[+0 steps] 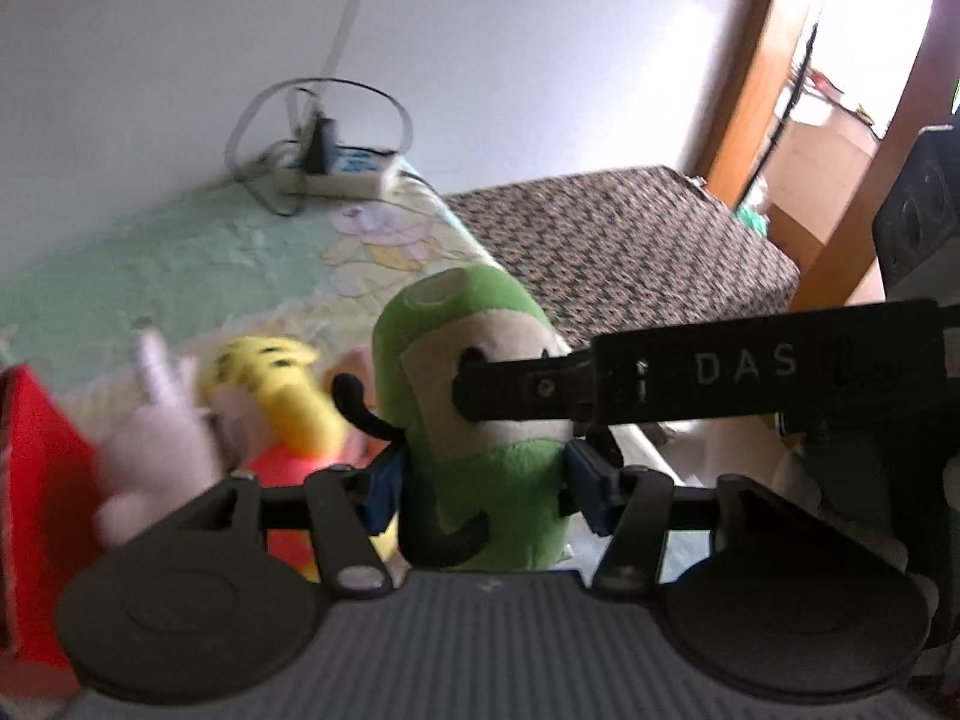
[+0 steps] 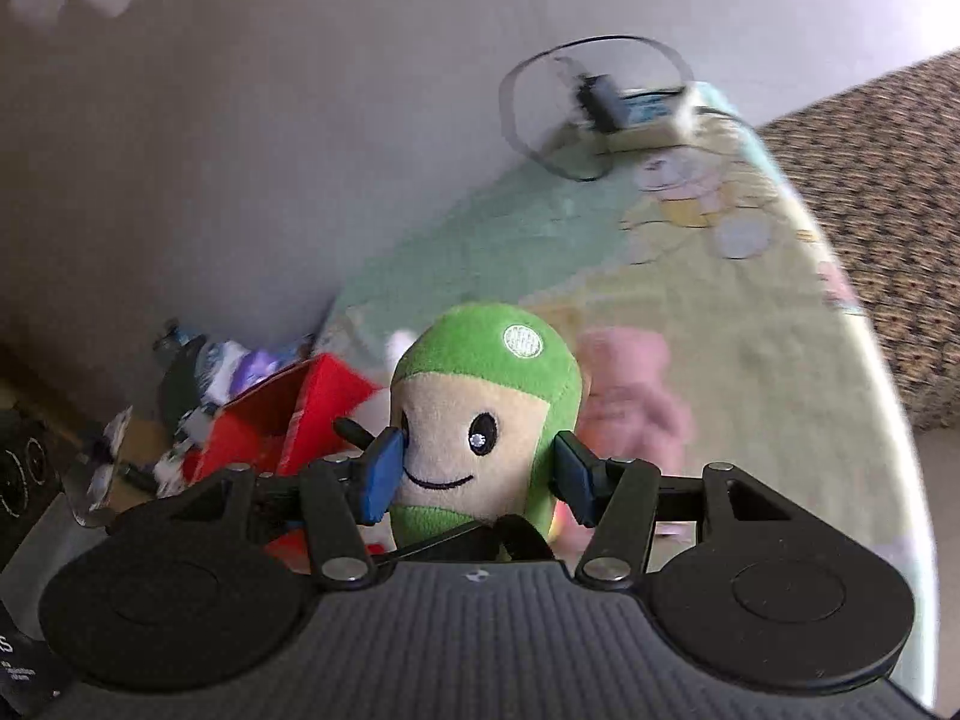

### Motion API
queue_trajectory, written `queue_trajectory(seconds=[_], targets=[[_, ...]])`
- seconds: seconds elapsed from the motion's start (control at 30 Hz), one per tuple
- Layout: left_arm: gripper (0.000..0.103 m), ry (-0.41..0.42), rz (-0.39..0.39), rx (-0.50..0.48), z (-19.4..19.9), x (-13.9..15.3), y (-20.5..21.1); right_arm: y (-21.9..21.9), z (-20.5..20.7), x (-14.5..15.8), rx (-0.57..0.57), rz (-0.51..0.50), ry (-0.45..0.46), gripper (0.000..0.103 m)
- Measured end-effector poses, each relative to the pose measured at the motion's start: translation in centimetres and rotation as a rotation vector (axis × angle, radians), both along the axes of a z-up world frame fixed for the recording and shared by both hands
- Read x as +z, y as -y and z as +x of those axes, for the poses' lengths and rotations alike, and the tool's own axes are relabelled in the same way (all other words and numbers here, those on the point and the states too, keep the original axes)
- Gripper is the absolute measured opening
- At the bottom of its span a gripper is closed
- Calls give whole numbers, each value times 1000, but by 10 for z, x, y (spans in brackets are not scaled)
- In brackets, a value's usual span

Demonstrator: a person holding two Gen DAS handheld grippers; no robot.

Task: Organize objects
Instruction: 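Carry the green plush with the right gripper into the red box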

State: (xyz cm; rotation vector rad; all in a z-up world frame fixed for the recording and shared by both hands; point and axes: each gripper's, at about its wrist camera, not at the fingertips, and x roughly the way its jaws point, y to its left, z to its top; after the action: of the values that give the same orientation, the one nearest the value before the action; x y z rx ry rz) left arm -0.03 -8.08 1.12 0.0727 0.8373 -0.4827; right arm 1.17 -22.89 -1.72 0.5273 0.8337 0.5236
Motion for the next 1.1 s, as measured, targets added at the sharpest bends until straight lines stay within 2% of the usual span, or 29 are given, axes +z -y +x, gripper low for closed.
queue_trajectory(seconds=[0.4, 0.67, 0.9, 1.1], targets=[[58, 127, -30, 193, -28, 38, -123, -129, 7, 33, 162, -5, 129, 58], [58, 170, -31, 297, -25, 47, -223, -234, 19, 35, 242, -15, 182, 58], [58, 152, -26, 371, -8, 37, -310, -307, 34, 17, 273, -9, 152, 58], [58, 117, 5, 400, 2, 20, -359, -346, 46, 0, 268, -6, 102, 58]])
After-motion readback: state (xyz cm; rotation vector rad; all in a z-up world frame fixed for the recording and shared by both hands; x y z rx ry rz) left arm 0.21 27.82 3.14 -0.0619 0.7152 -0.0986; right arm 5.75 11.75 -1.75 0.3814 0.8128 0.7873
